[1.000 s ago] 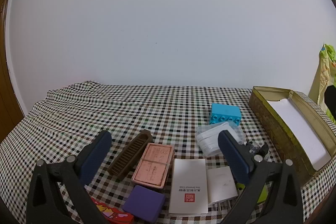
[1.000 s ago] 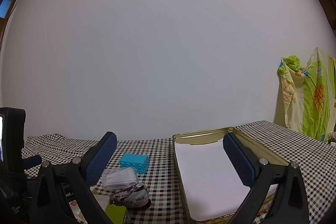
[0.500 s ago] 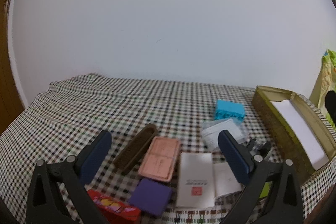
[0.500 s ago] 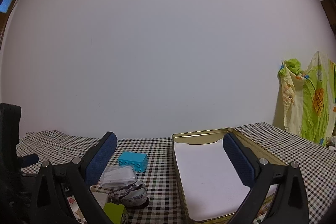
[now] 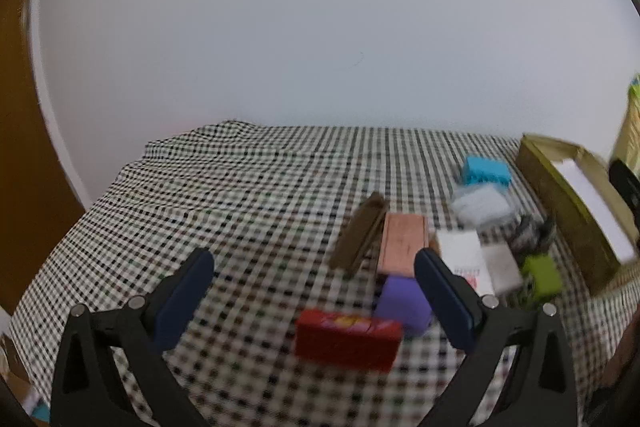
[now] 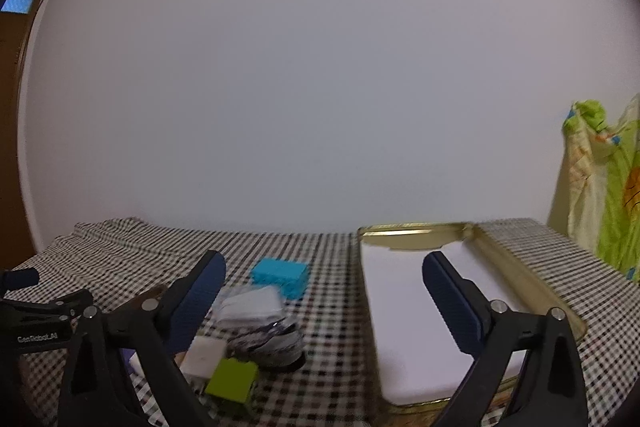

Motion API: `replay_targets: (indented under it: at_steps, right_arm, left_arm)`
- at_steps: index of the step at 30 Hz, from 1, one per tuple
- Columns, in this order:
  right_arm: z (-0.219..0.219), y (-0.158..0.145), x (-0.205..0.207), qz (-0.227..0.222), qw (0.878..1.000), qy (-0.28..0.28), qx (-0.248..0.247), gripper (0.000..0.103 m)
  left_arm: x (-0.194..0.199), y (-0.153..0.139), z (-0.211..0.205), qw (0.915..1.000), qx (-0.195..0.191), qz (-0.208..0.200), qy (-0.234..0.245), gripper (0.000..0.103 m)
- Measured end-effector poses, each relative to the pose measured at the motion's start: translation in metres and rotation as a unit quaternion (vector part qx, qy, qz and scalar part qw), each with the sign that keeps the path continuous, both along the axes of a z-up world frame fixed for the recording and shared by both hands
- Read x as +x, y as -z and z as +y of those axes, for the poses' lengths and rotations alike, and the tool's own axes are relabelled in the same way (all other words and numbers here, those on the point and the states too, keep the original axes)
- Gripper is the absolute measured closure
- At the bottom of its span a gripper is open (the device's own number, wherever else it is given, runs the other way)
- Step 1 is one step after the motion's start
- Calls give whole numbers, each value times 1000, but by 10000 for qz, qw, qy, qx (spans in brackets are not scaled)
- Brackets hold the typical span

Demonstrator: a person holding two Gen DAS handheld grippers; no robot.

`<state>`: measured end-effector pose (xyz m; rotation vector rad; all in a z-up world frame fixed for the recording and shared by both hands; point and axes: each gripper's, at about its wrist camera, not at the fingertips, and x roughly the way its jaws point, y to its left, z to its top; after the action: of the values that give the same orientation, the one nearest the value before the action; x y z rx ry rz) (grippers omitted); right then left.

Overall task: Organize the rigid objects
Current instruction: 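Move the left gripper toward the red toy brick and grasp it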

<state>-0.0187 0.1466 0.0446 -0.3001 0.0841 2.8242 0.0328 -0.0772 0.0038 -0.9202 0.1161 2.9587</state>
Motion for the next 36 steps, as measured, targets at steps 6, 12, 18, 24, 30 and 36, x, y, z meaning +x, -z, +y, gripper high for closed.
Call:
replay_targets:
  at_steps: [6, 12, 18, 24, 30, 36]
  right_arm:
    - [6, 6, 1, -212, 9993, -228, -214, 18]
    - [8, 8, 0, -309, 9987, -288, -279, 23]
    - [10, 9, -1, -346, 9983, -362, -285, 23]
    - [7, 11, -1, -386, 9980, -384, -309, 23]
    - [8, 14, -8, -517, 9967, -437, -446, 23]
    - [6, 18, -13, -716, 9948, -558, -458, 23]
  left_arm:
    - [8, 12, -5, 9986, -184, -276, 407, 1]
    - [-4, 27, -2, 9906, 260, -1031, 856, 27]
    - [-6, 33, -13, 9897, 215, -1159, 807, 28]
    - [-11, 42, -14, 9887, 116, -1283, 764, 27]
    - [-21, 43, -20, 9885, 258, -1365, 598, 24]
    - [-31, 47, -15, 9868, 359, -1444, 644, 37]
